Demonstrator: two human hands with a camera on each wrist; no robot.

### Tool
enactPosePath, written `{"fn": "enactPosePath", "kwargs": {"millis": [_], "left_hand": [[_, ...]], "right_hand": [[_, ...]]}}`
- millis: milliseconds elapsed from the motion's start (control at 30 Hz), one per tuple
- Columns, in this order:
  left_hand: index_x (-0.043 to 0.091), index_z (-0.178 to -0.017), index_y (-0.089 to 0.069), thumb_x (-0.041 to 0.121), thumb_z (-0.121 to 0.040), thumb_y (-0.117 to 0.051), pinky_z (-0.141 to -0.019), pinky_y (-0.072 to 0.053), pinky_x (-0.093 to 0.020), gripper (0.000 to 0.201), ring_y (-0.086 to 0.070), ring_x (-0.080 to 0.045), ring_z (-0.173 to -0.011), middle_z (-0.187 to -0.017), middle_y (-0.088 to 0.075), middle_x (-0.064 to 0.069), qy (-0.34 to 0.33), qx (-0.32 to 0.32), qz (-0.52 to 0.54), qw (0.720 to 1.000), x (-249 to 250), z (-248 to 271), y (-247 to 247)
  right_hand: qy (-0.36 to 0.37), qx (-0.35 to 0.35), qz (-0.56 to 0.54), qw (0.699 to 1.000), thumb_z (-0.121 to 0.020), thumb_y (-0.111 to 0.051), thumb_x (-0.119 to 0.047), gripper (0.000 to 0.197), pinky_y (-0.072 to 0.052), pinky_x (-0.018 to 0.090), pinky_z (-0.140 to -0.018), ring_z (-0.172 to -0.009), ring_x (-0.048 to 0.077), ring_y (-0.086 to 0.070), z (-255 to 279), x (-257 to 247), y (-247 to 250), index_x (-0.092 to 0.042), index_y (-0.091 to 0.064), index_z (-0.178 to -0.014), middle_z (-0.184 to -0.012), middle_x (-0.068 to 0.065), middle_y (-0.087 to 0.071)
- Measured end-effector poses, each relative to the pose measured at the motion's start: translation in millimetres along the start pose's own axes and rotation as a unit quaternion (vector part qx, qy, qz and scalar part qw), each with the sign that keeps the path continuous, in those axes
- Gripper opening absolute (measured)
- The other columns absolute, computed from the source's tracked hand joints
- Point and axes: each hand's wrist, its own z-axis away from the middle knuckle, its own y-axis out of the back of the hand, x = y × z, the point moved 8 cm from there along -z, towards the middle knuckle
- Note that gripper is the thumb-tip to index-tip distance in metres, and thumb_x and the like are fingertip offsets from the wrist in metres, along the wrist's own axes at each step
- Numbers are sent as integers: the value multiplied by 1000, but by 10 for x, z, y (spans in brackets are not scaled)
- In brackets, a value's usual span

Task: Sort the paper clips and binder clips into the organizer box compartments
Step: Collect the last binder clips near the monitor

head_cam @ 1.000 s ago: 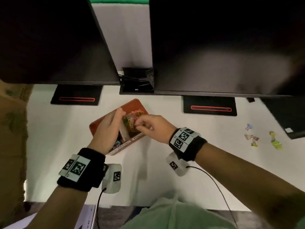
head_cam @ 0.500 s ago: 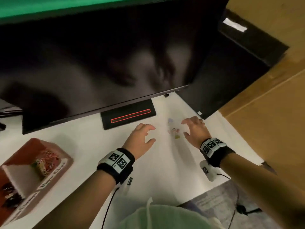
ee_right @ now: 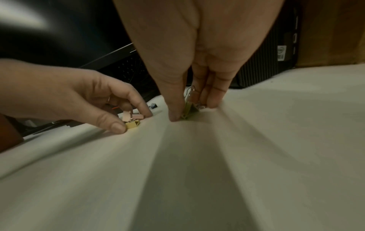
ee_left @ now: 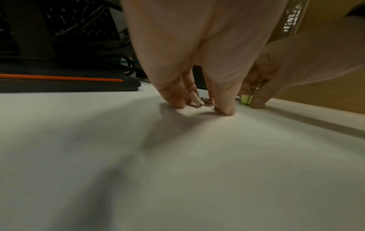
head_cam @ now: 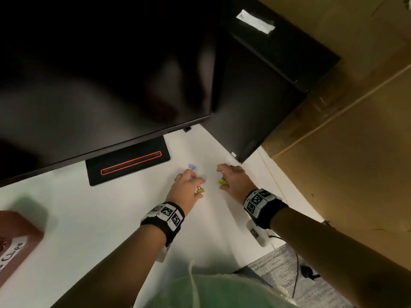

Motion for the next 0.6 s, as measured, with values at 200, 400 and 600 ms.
{"fn": "enactPosePath", "kwargs": {"millis": [200, 400, 600], "left_hand": [[7, -93, -66, 2, -80, -64, -85, -44, -23, 14, -53, -17, -84, -99, -46, 1, 23, 34, 99, 994, -125, 62, 64], [9, -85, -71, 2, -78, -66, -73, -35, -5, 11, -50, -4, -68, -92, -50, 0, 57, 71, 148, 985, -299, 157, 130], [9, -84, -70, 2, -79, -66, -72, -34, -1, 9, -53, -10, -73, -94, -50, 0, 69, 71, 149, 984, -391, 260, 145]], "right_hand": [[67, 2, 29, 997, -75, -64, -13, 29, -45, 35, -92, -97, 29, -52, 6, -45, -9, -13, -63, -104, -95, 9, -64], [76, -1, -8, 997, -79, -57, -1, 38, -39, 21, -99, -112, 23, -54, -95, -75, 108, -7, -62, -116, -120, 13, -49], [77, 17, 26, 997, -88, -52, -1, 39, -34, 23, -107, -121, 21, -49, -207, -164, 204, -10, -54, -126, -147, 11, -27]]}}
